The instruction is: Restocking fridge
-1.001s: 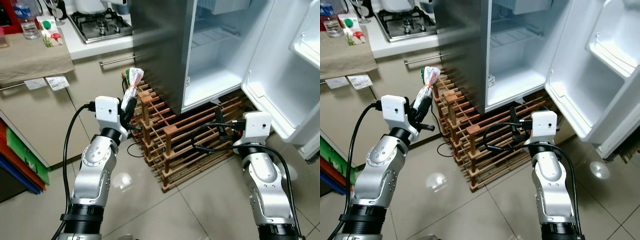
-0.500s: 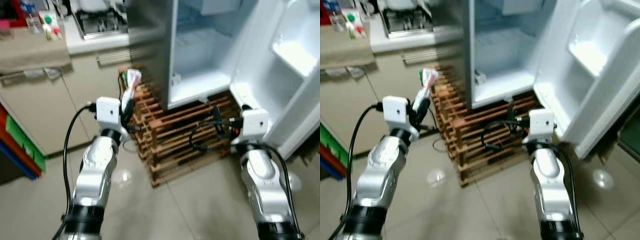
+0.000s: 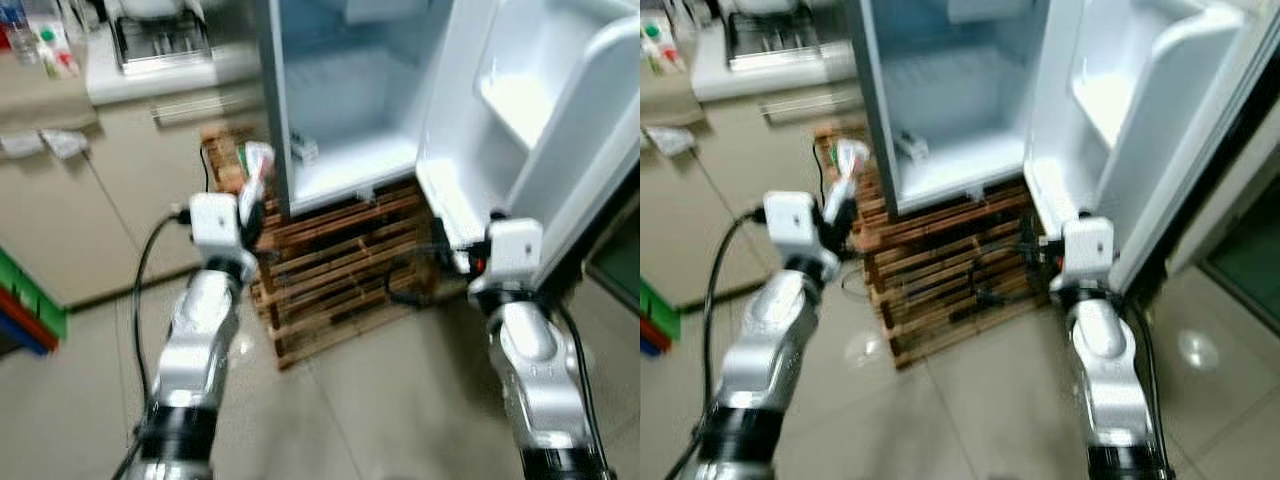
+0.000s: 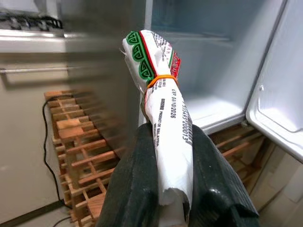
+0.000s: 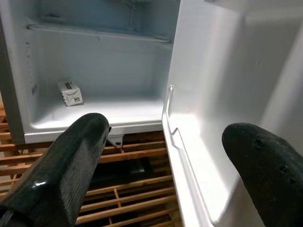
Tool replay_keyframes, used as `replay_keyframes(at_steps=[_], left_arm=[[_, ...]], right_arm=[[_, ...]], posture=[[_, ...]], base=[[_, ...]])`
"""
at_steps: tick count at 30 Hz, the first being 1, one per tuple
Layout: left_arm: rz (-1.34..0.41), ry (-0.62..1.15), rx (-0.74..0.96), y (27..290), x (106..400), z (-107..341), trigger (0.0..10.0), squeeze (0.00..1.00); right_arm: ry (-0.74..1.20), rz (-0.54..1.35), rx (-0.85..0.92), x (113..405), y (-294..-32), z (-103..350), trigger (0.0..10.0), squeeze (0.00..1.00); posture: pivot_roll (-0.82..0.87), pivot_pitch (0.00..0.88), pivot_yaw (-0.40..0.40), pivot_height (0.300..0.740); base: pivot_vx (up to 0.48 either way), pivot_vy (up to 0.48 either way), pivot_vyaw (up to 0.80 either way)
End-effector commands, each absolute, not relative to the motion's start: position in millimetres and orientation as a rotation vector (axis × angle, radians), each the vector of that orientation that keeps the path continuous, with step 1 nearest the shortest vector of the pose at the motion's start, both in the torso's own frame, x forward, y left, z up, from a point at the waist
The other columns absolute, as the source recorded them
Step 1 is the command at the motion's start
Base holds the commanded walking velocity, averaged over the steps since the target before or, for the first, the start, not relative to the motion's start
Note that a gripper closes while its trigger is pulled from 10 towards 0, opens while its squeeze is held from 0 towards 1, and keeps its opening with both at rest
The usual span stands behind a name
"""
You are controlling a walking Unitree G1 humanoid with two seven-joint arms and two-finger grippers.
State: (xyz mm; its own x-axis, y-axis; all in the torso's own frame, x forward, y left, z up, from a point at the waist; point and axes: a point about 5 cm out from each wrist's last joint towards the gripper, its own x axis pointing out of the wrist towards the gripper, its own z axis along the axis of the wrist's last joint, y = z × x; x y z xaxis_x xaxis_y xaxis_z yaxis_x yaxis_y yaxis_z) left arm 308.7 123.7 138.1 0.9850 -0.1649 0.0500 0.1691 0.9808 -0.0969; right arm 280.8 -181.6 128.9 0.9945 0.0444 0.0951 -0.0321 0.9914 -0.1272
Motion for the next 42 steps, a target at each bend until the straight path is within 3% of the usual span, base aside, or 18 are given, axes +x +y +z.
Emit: replay_keyframes(at_steps=[1,8,19,31,42], left_arm=[[-0.143,-0.056,-0.097,131.4,310.3,142.0,10.0,0.0],[-0.132,-0.068,-0.095,132.8,311.1,144.3,10.0,0.0],[-0.12,-0.074,-0.081,133.7,312.8,144.6,10.0,0.0],[-0.105,-0.069,-0.083,137.6,311.5,143.6,10.0,0.0],[-0.091,-0.072,-0.082,141.0,311.5,144.9,10.0,0.0]], right_arm=[[-0.108,0.034,-0.127,282.1,-181.5,131.5,10.0,0.16],[-0.102,0.037,-0.12,283.0,-181.6,131.6,10.0,0.16],[-0.112,0.044,-0.159,290.4,-189.6,136.3,10.0,0.15],[-0.104,0.061,-0.194,293.2,-198.6,137.3,10.0,0.15],[-0.052,0.042,-0.276,286.7,-228.0,133.0,10.0,0.15]], posture=[[-0.12,0.0,0.018,0.74],[-0.12,0.0,0.018,0.74],[-0.12,0.0,0.02,0.74],[-0.11,0.0,0.027,0.74],[-0.12,0.0,0.051,0.74]], base=[[0.465,0.0,0.71],[0.466,0.0,0.33],[0.0,0.0,0.0],[0.219,-0.402,0.0],[0.115,-0.097,0.0]])
